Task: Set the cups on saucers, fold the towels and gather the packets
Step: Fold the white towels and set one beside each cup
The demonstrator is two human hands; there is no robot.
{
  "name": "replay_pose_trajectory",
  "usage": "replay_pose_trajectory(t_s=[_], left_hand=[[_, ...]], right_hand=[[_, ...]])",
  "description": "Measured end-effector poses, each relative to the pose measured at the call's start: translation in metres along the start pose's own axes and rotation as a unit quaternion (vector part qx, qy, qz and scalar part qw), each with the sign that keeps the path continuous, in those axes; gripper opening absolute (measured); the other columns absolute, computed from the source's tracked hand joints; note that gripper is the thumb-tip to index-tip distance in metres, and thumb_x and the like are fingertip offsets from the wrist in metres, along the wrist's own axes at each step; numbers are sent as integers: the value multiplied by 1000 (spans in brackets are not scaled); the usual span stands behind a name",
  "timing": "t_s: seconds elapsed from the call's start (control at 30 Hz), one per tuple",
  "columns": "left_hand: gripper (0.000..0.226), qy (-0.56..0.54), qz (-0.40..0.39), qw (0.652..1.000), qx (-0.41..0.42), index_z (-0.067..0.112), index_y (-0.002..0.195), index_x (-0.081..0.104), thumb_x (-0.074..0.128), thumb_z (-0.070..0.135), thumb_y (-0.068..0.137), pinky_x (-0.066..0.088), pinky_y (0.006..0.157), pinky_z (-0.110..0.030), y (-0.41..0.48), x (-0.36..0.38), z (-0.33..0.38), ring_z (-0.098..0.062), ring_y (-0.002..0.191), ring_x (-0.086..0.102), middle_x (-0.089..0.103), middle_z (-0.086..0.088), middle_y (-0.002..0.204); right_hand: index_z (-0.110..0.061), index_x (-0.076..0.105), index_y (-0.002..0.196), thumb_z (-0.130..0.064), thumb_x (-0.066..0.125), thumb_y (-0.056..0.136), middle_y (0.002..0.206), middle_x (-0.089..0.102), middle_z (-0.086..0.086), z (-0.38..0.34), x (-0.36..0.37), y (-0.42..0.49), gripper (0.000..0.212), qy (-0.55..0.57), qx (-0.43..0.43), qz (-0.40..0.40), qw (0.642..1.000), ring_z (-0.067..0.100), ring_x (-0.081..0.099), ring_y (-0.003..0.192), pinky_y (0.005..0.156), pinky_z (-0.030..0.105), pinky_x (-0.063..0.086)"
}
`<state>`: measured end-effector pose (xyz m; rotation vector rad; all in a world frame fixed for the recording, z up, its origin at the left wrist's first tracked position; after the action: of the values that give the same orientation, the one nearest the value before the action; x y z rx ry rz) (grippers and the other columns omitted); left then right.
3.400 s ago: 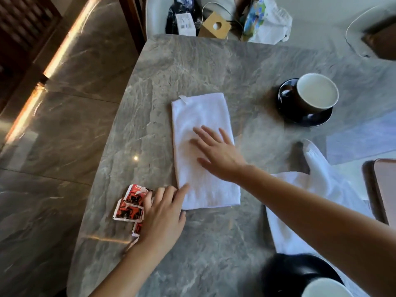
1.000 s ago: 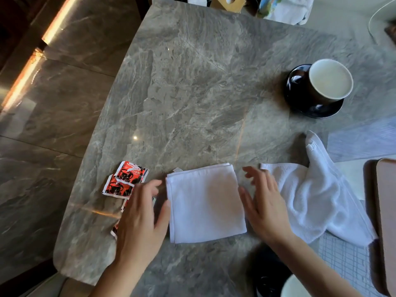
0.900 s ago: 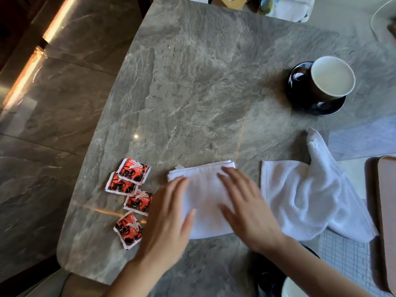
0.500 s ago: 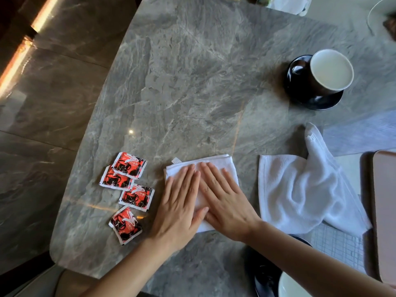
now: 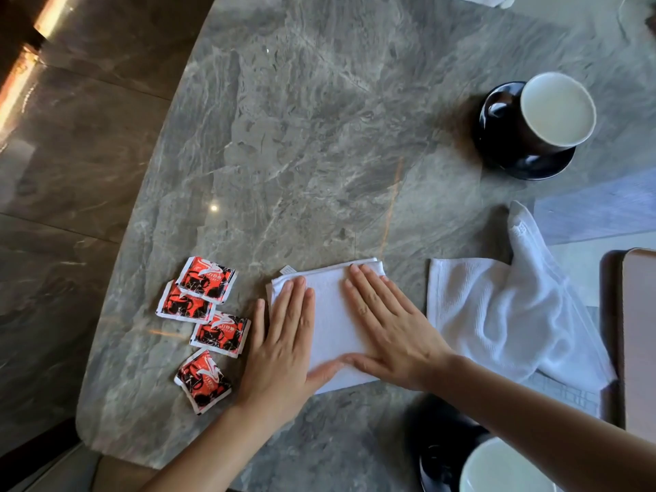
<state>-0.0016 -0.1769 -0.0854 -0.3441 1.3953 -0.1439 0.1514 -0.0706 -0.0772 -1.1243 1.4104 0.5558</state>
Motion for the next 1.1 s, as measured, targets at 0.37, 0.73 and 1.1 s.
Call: replay_pose_trajectory(t_s=[0.37,0.73,1.1], left_hand=[[101,-4,3,1000,15,1,145,20,30,77,79,21,113,-53,6,-1,-4,-27,144,18,19,-16,155],[98,-36,11,999,25,5,147,20,34,73,77,8,113,-56,10,-11,-10,-20,145,11,15,-11,157],[37,-107,102,977,152,23,100,67,69,47,71,17,112,-57,-47,-25,-37,-14,123,48,64,4,116]], right_hand=[[-2,13,149,-70,32,87,158,9,17,2,2,2,94,7,6,13,1000,29,5,148,119,43,13],[-5,11,150,-64,37,88,160,6,13,6,-1,3,89,64,6,33,997,25,1,148,120,42,9],[-19,66,93,-38,63,88,93,64,2,19,-4,-56,20,60,-85,127,986,27,60,88,85,35,44]])
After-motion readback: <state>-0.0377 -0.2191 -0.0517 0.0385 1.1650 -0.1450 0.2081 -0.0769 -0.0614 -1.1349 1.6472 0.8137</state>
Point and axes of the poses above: each hand's wrist, its own y-axis towards the middle knuckle, its own x-axis out of the palm, z = x × y, the point moved 2 cm from there along y, towards the middle knuckle
